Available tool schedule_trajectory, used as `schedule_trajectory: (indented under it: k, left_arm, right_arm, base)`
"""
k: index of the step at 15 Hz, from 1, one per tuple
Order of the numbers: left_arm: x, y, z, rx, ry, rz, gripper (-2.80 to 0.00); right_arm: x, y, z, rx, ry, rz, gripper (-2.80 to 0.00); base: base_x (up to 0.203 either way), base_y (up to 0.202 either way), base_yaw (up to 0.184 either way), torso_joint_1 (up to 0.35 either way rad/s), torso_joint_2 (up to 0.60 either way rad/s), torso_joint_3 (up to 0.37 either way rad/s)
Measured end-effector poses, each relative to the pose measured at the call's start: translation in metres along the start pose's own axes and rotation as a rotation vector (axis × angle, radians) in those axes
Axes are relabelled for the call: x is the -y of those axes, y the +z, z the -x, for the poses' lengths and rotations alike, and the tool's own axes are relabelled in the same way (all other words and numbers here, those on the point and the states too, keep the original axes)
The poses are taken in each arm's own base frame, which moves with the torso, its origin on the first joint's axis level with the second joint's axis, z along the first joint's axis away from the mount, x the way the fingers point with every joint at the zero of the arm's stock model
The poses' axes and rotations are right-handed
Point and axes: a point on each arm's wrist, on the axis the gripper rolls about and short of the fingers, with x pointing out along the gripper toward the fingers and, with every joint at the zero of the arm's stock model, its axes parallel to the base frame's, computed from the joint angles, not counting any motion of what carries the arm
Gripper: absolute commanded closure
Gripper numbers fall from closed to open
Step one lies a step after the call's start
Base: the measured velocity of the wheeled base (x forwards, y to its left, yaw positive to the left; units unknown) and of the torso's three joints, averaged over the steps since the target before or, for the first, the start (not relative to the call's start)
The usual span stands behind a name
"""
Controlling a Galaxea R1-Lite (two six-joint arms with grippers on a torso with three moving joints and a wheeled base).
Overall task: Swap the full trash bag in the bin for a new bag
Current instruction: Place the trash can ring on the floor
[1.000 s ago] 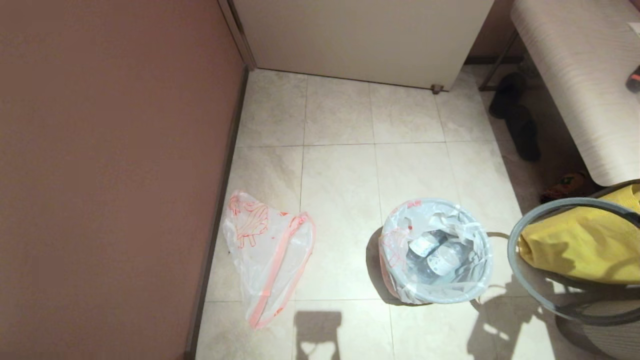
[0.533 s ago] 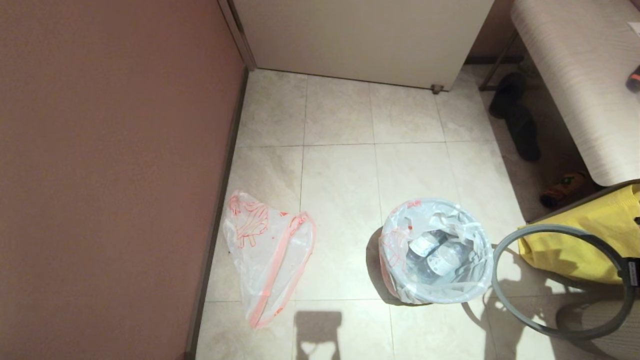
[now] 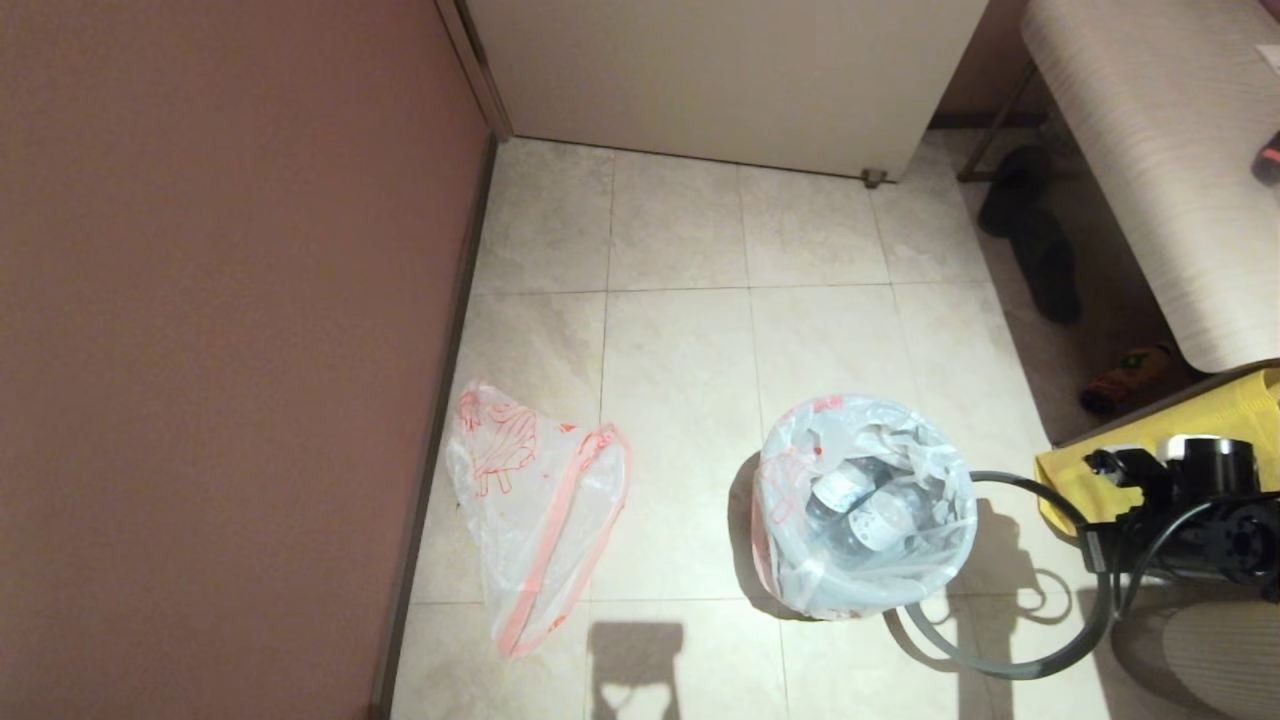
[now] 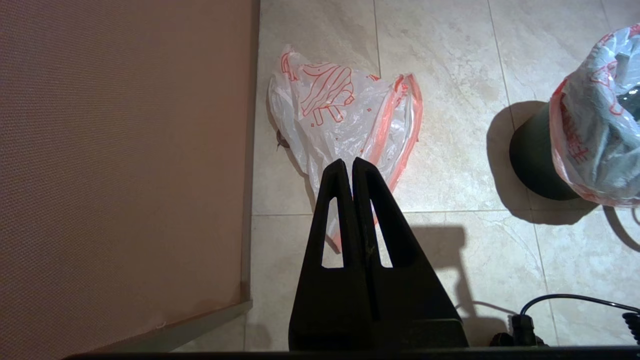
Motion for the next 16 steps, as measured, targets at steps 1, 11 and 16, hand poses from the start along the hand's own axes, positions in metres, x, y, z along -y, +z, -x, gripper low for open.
schedule_trajectory:
  k: [1,11,16]
  left_arm:
    - [0.0,0.0,0.0,0.0,0.0,0.001,0.0]
    - [0.0,0.0,0.0,0.0,0.0,0.0,0.0]
    - [0.0,0.0,0.0,0.0,0.0,0.0,0.0]
  right_arm:
    - [-0.011,0.001,-0.004,-0.003,0.022,-0.003,0.0]
    - [-0.054,0.019,-0.029,0.03,0.063,-0.006,0.0]
    - [-0.012,0.004,-0.064,0.085,-0.092,0.035,-2.8]
  base:
    - [0.0,0.0,0.0,0.0,0.0,0.0]
    - [0.0,0.0,0.0,0.0,0.0,0.0]
    - [0.0,0.0,0.0,0.0,0.0,0.0]
